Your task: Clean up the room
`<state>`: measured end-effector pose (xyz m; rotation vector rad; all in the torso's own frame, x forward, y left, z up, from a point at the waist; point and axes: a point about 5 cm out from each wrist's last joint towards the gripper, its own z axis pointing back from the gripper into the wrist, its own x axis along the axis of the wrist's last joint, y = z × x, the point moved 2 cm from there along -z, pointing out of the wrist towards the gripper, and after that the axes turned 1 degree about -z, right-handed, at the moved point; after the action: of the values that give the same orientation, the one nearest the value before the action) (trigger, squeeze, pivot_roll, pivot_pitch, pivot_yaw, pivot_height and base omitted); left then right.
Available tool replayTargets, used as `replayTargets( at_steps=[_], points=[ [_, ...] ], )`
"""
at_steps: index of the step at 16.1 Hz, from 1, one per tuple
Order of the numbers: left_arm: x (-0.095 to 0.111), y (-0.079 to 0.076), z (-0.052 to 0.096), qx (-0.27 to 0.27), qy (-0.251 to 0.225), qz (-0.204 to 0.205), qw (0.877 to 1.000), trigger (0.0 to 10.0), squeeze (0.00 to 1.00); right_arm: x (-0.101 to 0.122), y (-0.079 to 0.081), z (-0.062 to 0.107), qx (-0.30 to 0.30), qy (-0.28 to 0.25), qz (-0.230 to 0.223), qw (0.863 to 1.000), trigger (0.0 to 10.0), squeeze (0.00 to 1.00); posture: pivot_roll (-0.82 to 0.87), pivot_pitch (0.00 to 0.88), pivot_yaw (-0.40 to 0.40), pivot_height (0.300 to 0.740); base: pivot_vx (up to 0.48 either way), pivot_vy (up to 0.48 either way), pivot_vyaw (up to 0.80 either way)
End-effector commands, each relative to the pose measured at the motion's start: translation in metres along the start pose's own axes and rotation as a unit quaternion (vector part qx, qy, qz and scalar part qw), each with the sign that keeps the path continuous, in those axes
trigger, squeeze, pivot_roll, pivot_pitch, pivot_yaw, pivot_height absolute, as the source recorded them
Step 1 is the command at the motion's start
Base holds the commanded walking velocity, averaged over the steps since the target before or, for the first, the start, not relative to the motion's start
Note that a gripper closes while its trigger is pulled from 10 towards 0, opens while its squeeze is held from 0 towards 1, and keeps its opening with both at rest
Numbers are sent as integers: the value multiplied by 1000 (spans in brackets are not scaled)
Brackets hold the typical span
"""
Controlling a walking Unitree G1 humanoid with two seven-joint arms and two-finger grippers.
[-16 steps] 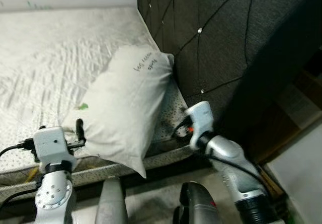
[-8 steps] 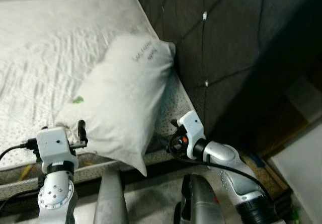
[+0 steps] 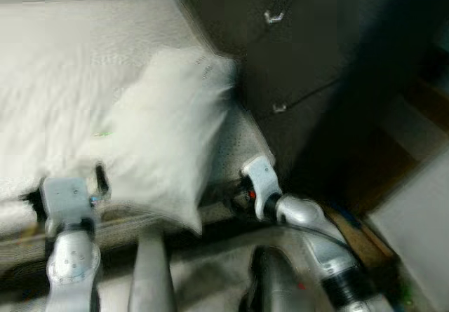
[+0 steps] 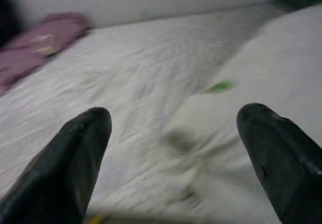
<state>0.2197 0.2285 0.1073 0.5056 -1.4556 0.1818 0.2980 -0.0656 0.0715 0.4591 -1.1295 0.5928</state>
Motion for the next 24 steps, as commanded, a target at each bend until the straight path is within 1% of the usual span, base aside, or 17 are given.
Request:
replayTargets(
  at_steps=[1, 2, 5, 8, 10, 12, 14, 16, 17, 18, 19, 21, 23, 24],
  points=[
    [-7, 2, 1, 5, 18, -12, 1000, 10000, 0, -2, 2, -4, -9, 4, -6, 1000, 10000, 0, 58, 51, -47, 592, 0, 0, 0],
    [-7, 2, 2, 7, 19, -12, 1000, 10000, 0, 0, 2, -7, -14, 0, 0, 1000, 10000, 0, 58, 51, -47, 592, 0, 0, 0],
    [-8, 4, 1, 10, 22, -13, 1000, 10000, 0, 4, 5, -13, -20, -9, 3, 1000, 10000, 0, 64, 49, -44, 592, 0, 0, 800],
    [-8, 2, 0, 8, 23, -13, 1000, 10000, 0, 4, -2, -17, -56, -14, -10, 998, 10000, 0, 63, 52, -41, 592, 0, 0, 800],
    [-9, 2, 0, 7, 25, -15, 1000, 10000, 0, 4, -5, -19, -73, -16, -11, 997, 10000, 0, 64, 56, -39, 592, 0, 0, 800],
    [-9, 2, 0, 6, 26, -17, 1000, 10000, 0, 5, -12, -20, -99, -24, -25, 994, 10000, 0, 67, 58, -37, 592, 0, 0, 0],
    [-8, 2, 0, 5, 26, -19, 999, 10000, 0, 9, -18, -20, -123, -32, -25, 992, 10000, 0, 70, 63, -37, 592, 0, 0, 0],
    [-10, 4, 1, 4, 29, -22, 999, 10000, 0, 13, -24, -18, -149, -48, -44, 987, 10000, 0, 70, 67, -37, 592, 0, 0, 0],
    [-11, 4, 1, 3, 31, -22, 999, 10000, 0, 11, -25, -18, -156, -44, -52, 985, 10000, 0, 70, 71, -36, 592, 0, 0, 0],
    [-12, 4, 1, 1, 33, -22, 999, 10000, 0, 5, -26, -17, -164, -32, -67, 984, 10000, 0, 69, 76, -36, 588, 0, 0, 0],
    [-12, 3, 0, 0, 34, -22, 999, 10000, 0, 3, -26, -17, -166, -30, -73, 983, 10000, 0, 69, 80, -35, 579, 0, 0, 0],
    [-11, 3, -1, -5, 33, -16, 999, 10000, 0, 2, -27, -16, -171, -31, -76, 982, 10000, 0, 67, 84, -35, 564, 0, 0, 0],
    [-8, 3, -4, -14, 29, -9, 999, 10000, 0, 0, -30, -15, -185, -29, -74, 979, 10000, 0, 63, 85, -33, 535, 0, 0, 0],
    [-6, 2, -5, -26, 21, -4, 999, 10000, 0, 2, -32, -14, -191, -42, -80, 977, 10000, 0, 59, 85, -31, 535, 0, 0, 0]
  ],
)
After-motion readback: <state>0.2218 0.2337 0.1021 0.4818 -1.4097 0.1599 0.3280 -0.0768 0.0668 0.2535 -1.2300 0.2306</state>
